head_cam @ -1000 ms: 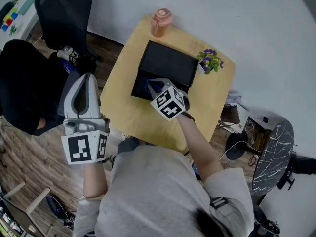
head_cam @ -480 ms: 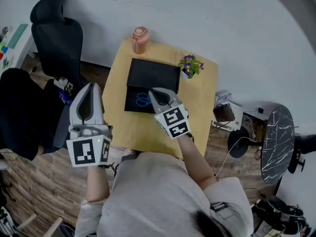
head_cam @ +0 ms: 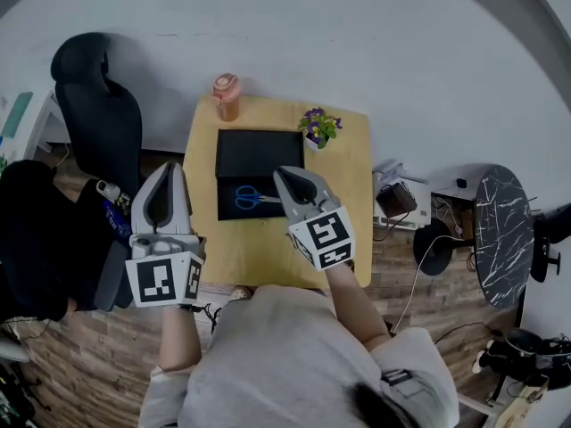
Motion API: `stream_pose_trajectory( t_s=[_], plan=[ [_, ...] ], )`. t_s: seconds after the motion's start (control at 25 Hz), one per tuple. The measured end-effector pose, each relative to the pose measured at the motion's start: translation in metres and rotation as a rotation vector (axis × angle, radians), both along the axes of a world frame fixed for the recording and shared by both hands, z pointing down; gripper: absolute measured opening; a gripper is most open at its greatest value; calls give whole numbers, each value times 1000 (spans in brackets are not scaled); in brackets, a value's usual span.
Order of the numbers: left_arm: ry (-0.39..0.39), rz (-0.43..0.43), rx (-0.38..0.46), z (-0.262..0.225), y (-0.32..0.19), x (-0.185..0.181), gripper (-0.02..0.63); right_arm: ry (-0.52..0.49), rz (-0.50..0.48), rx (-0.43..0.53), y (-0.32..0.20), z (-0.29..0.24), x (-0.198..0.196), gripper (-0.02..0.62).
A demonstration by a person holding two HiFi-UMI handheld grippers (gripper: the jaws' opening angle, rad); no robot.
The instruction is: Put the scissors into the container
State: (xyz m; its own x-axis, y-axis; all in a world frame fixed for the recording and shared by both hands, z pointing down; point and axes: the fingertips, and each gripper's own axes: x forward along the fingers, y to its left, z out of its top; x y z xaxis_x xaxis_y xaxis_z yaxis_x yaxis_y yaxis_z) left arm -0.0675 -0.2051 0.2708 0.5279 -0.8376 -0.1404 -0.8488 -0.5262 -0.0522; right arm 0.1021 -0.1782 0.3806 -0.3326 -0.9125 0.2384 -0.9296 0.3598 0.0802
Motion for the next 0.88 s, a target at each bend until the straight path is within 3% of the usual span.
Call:
stream_pose_trajectory(
  t_s=[0.88],
  plan=[
    [38,158,63,-25,22,26,60,-71,303,301,77,-108,50,5]
  ],
)
